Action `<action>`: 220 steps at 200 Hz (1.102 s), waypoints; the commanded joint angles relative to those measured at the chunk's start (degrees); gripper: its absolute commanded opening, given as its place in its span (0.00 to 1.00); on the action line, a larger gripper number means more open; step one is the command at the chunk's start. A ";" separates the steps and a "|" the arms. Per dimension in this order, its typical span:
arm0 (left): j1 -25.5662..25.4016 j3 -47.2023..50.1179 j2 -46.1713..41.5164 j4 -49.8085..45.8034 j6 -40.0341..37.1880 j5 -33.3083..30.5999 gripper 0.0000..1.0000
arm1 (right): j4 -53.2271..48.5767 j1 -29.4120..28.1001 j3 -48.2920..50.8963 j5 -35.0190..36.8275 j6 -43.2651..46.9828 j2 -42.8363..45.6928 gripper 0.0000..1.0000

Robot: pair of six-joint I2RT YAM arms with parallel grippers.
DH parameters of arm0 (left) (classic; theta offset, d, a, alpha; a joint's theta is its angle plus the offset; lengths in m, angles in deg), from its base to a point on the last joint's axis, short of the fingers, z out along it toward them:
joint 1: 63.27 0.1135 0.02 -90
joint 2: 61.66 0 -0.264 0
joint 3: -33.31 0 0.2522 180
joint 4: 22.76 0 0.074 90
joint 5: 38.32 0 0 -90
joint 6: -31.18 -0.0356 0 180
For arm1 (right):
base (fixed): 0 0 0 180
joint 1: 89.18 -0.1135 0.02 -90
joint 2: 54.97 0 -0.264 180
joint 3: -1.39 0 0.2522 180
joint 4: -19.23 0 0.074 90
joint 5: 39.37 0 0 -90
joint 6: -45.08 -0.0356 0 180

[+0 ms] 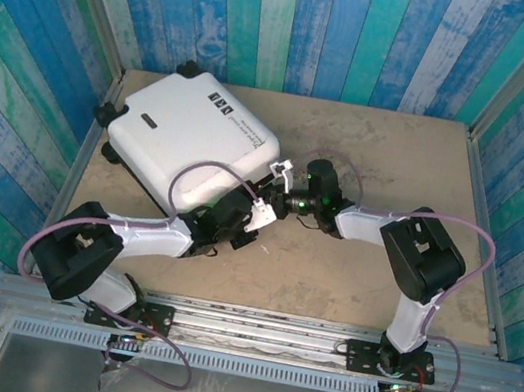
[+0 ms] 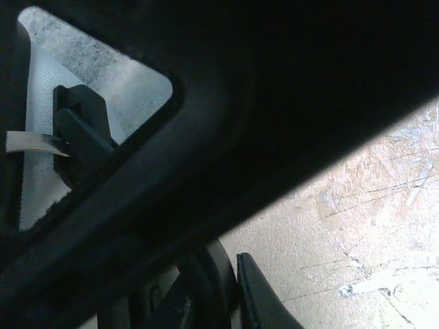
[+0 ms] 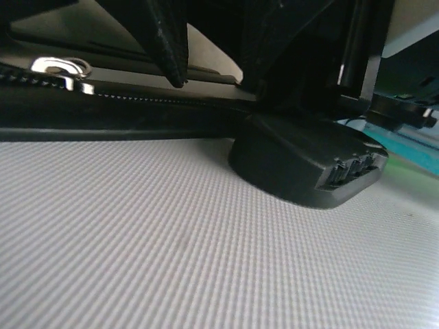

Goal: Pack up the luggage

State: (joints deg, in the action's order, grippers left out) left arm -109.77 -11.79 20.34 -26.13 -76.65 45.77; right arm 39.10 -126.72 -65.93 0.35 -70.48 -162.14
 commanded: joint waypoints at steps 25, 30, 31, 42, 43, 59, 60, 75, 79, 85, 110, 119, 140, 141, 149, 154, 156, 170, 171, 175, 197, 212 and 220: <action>-4.93 -4.07 3.29 17.89 1.11 25.03 0.00 | -31.27 -17.64 -3.15 5.94 12.15 7.30 0.27; -5.00 -3.86 3.11 17.91 1.20 24.96 0.00 | -34.06 -17.49 -3.30 10.09 13.02 8.70 0.29; -4.96 -3.84 3.10 17.91 1.21 24.88 0.00 | -34.46 -17.48 -3.26 10.94 13.10 8.98 0.29; -4.97 -3.50 2.58 17.74 1.13 24.60 0.00 | -37.06 -16.46 -2.32 18.22 13.06 12.30 0.32; -4.99 -3.44 2.52 17.74 1.13 24.61 0.00 | -37.15 -16.36 -2.20 18.69 13.03 12.63 0.33; -4.98 -2.87 1.60 17.82 1.37 24.37 0.00 | -35.58 -13.07 1.42 25.97 11.13 18.42 0.38; -4.95 -2.86 1.59 17.82 1.38 24.37 0.00 | -35.35 -12.90 1.78 26.35 11.05 18.76 0.39; -5.00 -2.52 0.85 17.94 1.81 24.35 0.00 | -31.43 -8.83 5.86 27.83 10.54 23.24 0.43; -4.99 -2.43 0.73 18.03 1.95 24.40 0.00 | -30.38 -7.47 6.81 26.98 10.64 24.10 0.43; -4.97 -2.34 0.47 18.16 2.13 24.48 0.00 | -29.05 -5.68 7.86 25.53 11.34 25.13 0.43; -5.00 -2.07 0.18 18.94 2.87 25.39 0.00 | -30.48 -3.18 8.30 25.07 19.51 26.02 0.46; -4.99 -2.15 0.22 18.83 2.97 25.66 0.00 | -32.34 -3.17 7.59 26.00 21.62 25.48 0.46; -5.00 -2.07 0.70 19.30 3.28 26.04 0.00 | -33.09 -2.65 7.42 28.80 22.21 25.30 0.46; -5.00 -2.07 0.71 19.31 3.30 26.04 0.00 | -33.01 -2.59 7.42 28.86 22.09 25.32 0.46; -4.98 -1.98 0.64 19.55 3.45 25.92 0.00 | -32.50 -2.12 7.72 29.79 21.15 25.57 0.46; -4.98 -1.98 0.70 19.62 3.54 25.95 0.00 | -32.32 -1.82 7.96 31.26 20.30 25.69 0.45; -4.93 -1.98 0.58 19.68 3.57 25.95 0.00 | -32.27 -1.83 7.97 31.95 19.94 25.74 0.44; -5.00 -1.98 0.62 19.85 3.67 25.84 0.00 | -32.22 -1.75 8.12 35.47 18.96 25.71 0.41; -4.96 -1.98 0.62 19.84 3.63 25.85 0.00 | -32.22 -1.75 8.12 35.67 18.87 25.71 0.41; -5.00 -1.98 0.61 19.89 3.73 25.84 0.00 | -32.15 -1.79 8.12 36.42 18.57 25.56 0.40; -4.92 -2.07 0.45 20.13 3.85 26.26 0.00 | -30.45 -1.76 8.29 37.61 17.63 24.27 0.40; -4.93 -2.24 0.62 19.98 3.76 26.49 0.00 | -27.48 -1.75 8.56 36.76 17.46 23.44 0.42; -5.00 -2.33 0.70 19.84 3.67 26.70 0.00 | -26.29 -1.80 8.56 36.62 17.36 22.88 0.42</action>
State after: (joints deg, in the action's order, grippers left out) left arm -113.18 -11.48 19.47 -24.38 -79.42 54.16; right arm 8.54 -128.68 -57.65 35.58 -52.25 -137.77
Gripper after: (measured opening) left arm 0.156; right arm 0.414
